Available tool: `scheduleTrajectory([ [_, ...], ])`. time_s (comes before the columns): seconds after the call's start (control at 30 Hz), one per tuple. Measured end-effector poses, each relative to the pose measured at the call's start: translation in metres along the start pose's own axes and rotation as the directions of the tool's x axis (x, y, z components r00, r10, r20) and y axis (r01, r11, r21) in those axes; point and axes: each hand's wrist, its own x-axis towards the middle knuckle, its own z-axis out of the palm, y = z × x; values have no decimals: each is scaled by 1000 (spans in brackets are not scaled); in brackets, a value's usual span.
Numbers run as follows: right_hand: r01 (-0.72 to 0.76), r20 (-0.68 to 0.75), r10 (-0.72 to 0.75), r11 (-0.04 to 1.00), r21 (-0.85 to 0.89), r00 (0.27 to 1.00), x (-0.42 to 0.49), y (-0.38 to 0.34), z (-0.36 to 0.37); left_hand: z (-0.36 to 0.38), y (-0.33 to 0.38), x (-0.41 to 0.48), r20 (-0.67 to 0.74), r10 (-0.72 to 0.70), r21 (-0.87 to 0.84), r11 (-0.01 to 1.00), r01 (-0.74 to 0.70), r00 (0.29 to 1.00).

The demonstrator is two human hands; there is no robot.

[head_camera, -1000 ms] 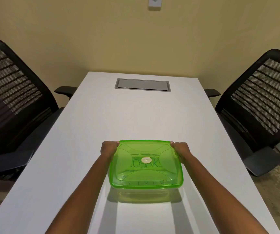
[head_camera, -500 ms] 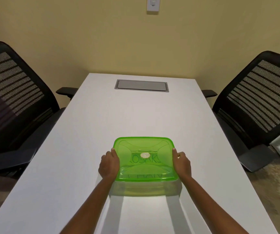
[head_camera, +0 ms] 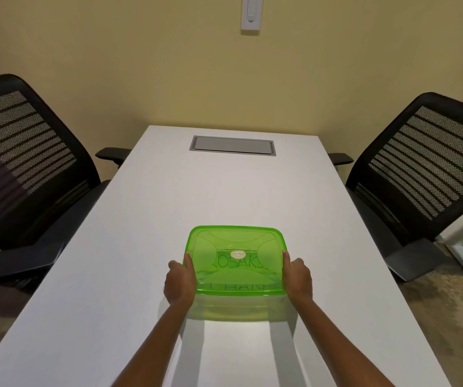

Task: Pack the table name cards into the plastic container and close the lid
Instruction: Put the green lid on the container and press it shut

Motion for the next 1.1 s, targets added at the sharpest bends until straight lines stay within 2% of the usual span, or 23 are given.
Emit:
scheduleTrajectory([
  [0.27,-6,-24,5,999,-52,1000,-2,-1,-1,1,-2,2,-29,22,45,999,-20,999],
  [0.37,24,-24,-27,993,-118,999,-4,-4,-3,-3,-1,1,-25,88,157,984,-83,996],
  [0.43,90,-32,-99,972,-216,995,-6,-6,-4,-5,0,-1,-26,182,304,938,-166,983],
  [0.5,185,-45,-214,918,-352,976,-9,-8,-4,-6,0,-3,-26,308,467,845,-261,951],
  [0.6,349,8,-395,802,-484,919,-15,-14,-2,-3,0,-6,49,465,581,706,-404,884],
  [0.7,481,132,-494,694,-535,859,-24,-22,7,8,5,-15,194,524,599,607,-523,829],
  [0.77,538,207,-516,652,-534,831,-33,-27,14,16,10,-23,258,538,579,579,-574,802],
  [0.93,584,309,-498,643,-495,810,-51,-27,23,27,10,-37,334,571,549,530,-647,750],
  [1.1,570,322,-471,651,-501,821,-58,-14,27,27,-3,-46,361,558,524,541,-658,747],
])
